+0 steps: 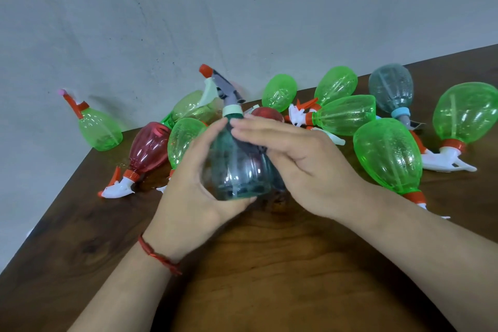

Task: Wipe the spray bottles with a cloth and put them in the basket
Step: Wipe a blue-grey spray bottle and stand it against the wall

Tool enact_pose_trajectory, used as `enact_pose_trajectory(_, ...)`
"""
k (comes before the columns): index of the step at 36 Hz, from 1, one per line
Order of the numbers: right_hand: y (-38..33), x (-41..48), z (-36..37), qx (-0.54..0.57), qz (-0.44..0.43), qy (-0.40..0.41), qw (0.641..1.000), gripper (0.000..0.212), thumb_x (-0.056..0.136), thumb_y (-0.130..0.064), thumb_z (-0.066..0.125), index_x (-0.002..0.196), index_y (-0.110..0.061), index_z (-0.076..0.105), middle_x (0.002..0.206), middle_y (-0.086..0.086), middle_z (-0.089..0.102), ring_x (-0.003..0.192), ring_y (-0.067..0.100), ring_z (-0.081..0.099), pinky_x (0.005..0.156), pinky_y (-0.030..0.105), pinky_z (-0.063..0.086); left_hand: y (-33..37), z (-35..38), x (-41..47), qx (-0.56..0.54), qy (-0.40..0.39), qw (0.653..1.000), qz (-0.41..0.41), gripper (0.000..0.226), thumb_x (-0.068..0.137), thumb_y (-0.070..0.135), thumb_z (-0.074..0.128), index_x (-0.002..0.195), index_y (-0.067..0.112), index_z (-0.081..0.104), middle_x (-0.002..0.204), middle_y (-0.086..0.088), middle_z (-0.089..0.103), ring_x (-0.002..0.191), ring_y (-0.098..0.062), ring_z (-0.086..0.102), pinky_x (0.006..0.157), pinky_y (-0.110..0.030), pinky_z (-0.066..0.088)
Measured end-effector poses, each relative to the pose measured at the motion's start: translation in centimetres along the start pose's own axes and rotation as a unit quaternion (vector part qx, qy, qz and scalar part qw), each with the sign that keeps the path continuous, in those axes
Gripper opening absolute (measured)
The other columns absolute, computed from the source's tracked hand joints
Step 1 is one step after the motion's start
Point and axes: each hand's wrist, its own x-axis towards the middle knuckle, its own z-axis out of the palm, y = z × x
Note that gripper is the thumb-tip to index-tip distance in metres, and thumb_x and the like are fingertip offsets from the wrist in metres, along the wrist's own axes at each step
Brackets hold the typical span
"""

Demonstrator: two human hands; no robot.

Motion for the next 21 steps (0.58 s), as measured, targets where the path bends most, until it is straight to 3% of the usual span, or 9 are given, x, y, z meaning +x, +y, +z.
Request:
enact_pose_trajectory(4, -0.1, 0.6, -0.2, 0.111, 0.101, 0.026, 0.988, 0.048, 0.104, 0.009, 0.046, 0.137, -0.015, 0.069, 0.145, -0.011, 0.064, 0.140, -0.005, 0.049, 0.122, 0.020, 0.034, 0.5, 0.5, -0.1, 0.026, -0.007, 1.000, 0.013, 0.112, 0.072, 0.017, 0.101, 0.164, 0.026, 0.036, 0.163, 0.000, 0.045, 0.152, -0.029, 0.045, 0.120, -0.053, 0.043)
enact_pose_trajectory(8, -0.3, 0.9, -0.5, 0.220, 0.154, 0.051, 0.962, 0.047, 0.104, 0.011, 0.046, 0.133, -0.015, 0.072, 0.140, -0.014, 0.067, 0.137, -0.004, 0.054, 0.122, 0.027, 0.038, 1.2, 0.8, -0.2, -0.020, 0.015, 1.000, 0.007, 0.114, 0.069, 0.000, 0.094, 0.164, 0.019, 0.033, 0.161, 0.013, 0.046, 0.151, -0.015, 0.046, 0.118, -0.031, 0.047)
enact_pose_trajectory(11, -0.4, 0.9, -0.5, 0.244, 0.160, 0.055, 0.955, 0.047, 0.104, 0.011, 0.045, 0.133, -0.014, 0.072, 0.138, -0.015, 0.069, 0.135, -0.003, 0.055, 0.123, 0.030, 0.039, 1.5, 0.7, -0.2, -0.029, 0.003, 1.000, 0.003, 0.112, 0.069, -0.005, 0.093, 0.162, 0.019, 0.036, 0.155, 0.016, 0.052, 0.148, -0.014, 0.049, 0.115, -0.026, 0.047)
enact_pose_trajectory(14, -0.2, 0.8, -0.5, 0.220, 0.162, 0.055, 0.960, 0.046, 0.104, 0.012, 0.046, 0.133, -0.013, 0.072, 0.139, -0.013, 0.068, 0.135, -0.004, 0.055, 0.121, 0.025, 0.038, 1.7, 0.8, -0.1, -0.045, -0.017, 0.999, 0.001, 0.111, 0.069, -0.014, 0.090, 0.160, 0.015, 0.035, 0.151, 0.021, 0.054, 0.145, -0.005, 0.050, 0.111, -0.015, 0.046)
enact_pose_trajectory(17, 0.1, 0.6, -0.3, 0.150, 0.120, 0.046, 0.980, 0.047, 0.103, 0.012, 0.046, 0.135, -0.012, 0.071, 0.142, -0.011, 0.066, 0.138, -0.004, 0.052, 0.119, 0.018, 0.037, 1.8, 0.9, -0.1, -0.044, -0.027, 0.999, 0.009, 0.110, 0.069, -0.015, 0.090, 0.160, 0.015, 0.036, 0.157, 0.008, 0.050, 0.146, -0.004, 0.048, 0.112, -0.014, 0.044)
enact_pose_trajectory(21, 0.3, 0.2, -0.1, 0.059, 0.044, 0.023, 0.997, 0.049, 0.103, 0.012, 0.047, 0.139, -0.013, 0.068, 0.147, -0.007, 0.063, 0.143, 0.002, 0.050, 0.123, 0.031, 0.039, 1.3, 0.9, 0.1, -0.036, -0.017, 0.999, 0.018, 0.110, 0.070, -0.006, 0.093, 0.161, 0.018, 0.037, 0.162, 0.001, 0.045, 0.148, -0.011, 0.048, 0.115, -0.023, 0.047)
